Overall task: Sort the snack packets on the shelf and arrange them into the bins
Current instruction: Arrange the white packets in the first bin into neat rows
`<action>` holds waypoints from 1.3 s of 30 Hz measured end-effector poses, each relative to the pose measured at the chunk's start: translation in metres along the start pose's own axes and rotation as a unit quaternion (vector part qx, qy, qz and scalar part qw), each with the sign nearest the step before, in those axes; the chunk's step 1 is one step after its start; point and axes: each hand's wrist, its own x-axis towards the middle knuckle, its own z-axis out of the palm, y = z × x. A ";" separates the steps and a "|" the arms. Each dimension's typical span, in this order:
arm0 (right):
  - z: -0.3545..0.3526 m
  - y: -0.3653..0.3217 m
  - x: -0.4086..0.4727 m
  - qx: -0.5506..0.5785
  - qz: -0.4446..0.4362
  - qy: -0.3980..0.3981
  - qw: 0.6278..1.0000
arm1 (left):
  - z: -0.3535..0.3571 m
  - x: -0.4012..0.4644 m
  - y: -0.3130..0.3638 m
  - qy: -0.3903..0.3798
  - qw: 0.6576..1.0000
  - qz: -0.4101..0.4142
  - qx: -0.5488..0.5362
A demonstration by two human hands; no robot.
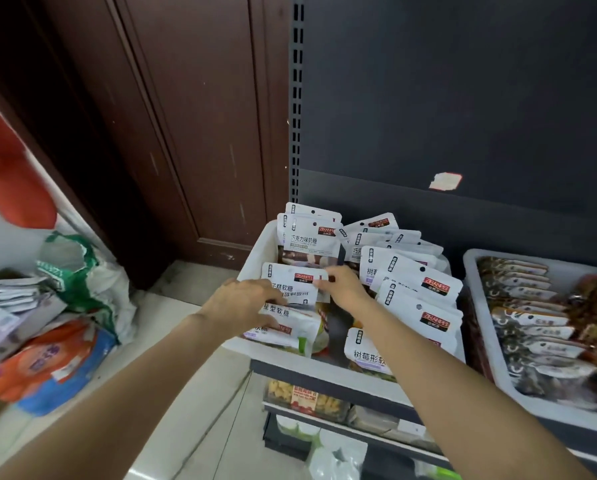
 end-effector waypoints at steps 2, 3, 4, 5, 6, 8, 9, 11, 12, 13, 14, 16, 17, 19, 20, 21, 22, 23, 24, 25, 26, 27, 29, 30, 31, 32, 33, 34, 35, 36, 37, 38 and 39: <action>-0.001 0.000 -0.004 -0.047 -0.059 0.014 0.997 | -0.001 0.006 0.005 0.020 0.999 -0.003 0.043; 0.000 0.001 -0.007 -0.054 -0.075 0.016 0.996 | -0.002 0.008 0.008 0.036 0.997 -0.005 0.068; 0.001 0.002 -0.011 -0.055 -0.094 0.016 0.994 | -0.002 0.010 0.012 0.053 0.995 -0.010 0.081; 0.002 0.003 -0.012 -0.042 -0.104 0.015 0.994 | -0.002 0.013 0.015 0.064 0.994 -0.011 0.084; 0.002 0.002 -0.014 -0.022 -0.112 0.011 0.993 | -0.003 0.015 0.017 0.063 0.995 -0.006 0.081; 0.000 -0.003 -0.017 0.005 -0.100 -0.003 0.995 | -0.006 0.019 0.019 0.031 0.997 0.006 0.073; -0.002 -0.003 -0.015 0.033 -0.076 -0.014 0.996 | -0.007 0.021 0.019 0.014 0.998 0.004 0.065; -0.004 -0.004 -0.013 0.108 -0.012 -0.042 0.993 | -0.010 0.022 0.019 -0.013 0.998 -0.010 0.058; -0.004 -0.003 -0.014 0.119 0.009 -0.057 0.991 | -0.010 0.020 0.019 -0.024 0.998 -0.016 0.059; -0.002 0.001 -0.012 0.096 0.007 -0.060 0.994 | -0.009 0.018 0.019 -0.032 0.997 -0.019 0.063; 0.001 0.004 -0.009 0.068 -0.004 -0.046 0.997 | -0.008 0.015 0.019 -0.037 0.997 -0.020 0.068; 0.003 0.008 -0.001 0.016 -0.010 0.007 1.000 | -0.007 0.010 0.017 -0.048 0.996 -0.026 0.067; 0.003 0.011 0.005 -0.003 -0.009 0.025 1.000 | -0.008 0.008 0.016 -0.053 0.996 -0.031 0.059; 0.003 0.012 0.014 -0.021 -0.011 0.033 0.999 | -0.009 0.007 0.015 -0.060 0.997 -0.038 0.042; 0.003 0.012 0.017 -0.026 -0.009 0.033 0.999 | -0.009 0.007 0.015 -0.062 0.997 -0.039 0.040; 0.003 0.013 0.020 -0.029 -0.005 0.031 0.999 | -0.008 0.008 0.015 -0.062 0.996 -0.037 0.043; 0.003 0.014 0.021 -0.034 -0.001 0.027 0.999 | -0.007 0.008 0.015 -0.059 0.997 -0.033 0.048; 0.004 0.015 0.022 -0.042 0.002 0.021 0.999 | -0.006 0.009 0.015 -0.055 0.997 -0.029 0.052; 0.005 0.015 0.021 -0.054 0.002 0.014 0.998 | -0.005 0.008 0.015 -0.052 0.997 -0.024 0.055; 0.006 0.015 0.022 -0.068 -0.002 0.005 0.998 | -0.005 0.008 0.014 -0.049 0.997 -0.020 0.055; 0.007 0.014 0.022 -0.082 -0.009 -0.002 0.997 | -0.005 0.007 0.013 -0.047 0.997 -0.016 0.055; 0.008 0.013 0.023 -0.099 -0.013 -0.006 0.995 | -0.005 0.007 0.012 -0.045 0.997 -0.013 0.054; 0.009 0.012 0.022 -0.126 -0.010 0.003 0.992 | -0.006 0.006 0.012 -0.044 0.998 -0.013 0.049; 0.009 0.012 0.022 -0.128 -0.005 0.008 0.992 | -0.006 0.006 0.012 -0.045 0.998 -0.012 0.048; 0.008 0.012 0.022 -0.126 -0.002 0.012 0.992 | -0.006 0.006 0.013 -0.045 0.998 -0.010 0.049; 0.007 0.011 0.022 -0.122 -0.003 0.011 0.992 | -0.005 0.006 0.013 -0.043 0.998 -0.008 0.050; 0.006 0.011 0.021 -0.116 -0.007 0.004 0.993 | -0.006 0.006 0.013 -0.040 0.998 -0.004 0.050; 0.006 0.010 0.019 -0.106 -0.013 -0.006 0.994 | -0.006 0.007 0.013 -0.033 0.998 0.001 0.054; 0.005 0.010 0.015 -0.092 -0.025 -0.019 0.995 | -0.006 0.007 0.014 -0.024 0.998 0.008 0.059; 0.003 0.008 0.010 -0.077 -0.039 -0.032 0.996 | -0.006 0.008 0.014 -0.015 0.998 0.012 0.065; 0.001 0.006 0.005 -0.060 -0.051 -0.047 0.996 | -0.007 0.008 0.015 -0.009 0.997 0.014 0.069; -0.002 0.005 0.000 -0.048 -0.061 -0.061 0.995 | -0.008 0.010 0.015 -0.010 0.997 0.015 0.073; -0.004 0.003 -0.003 -0.044 -0.067 -0.074 0.994 | -0.008 0.011 0.015 -0.018 0.997 0.014 0.072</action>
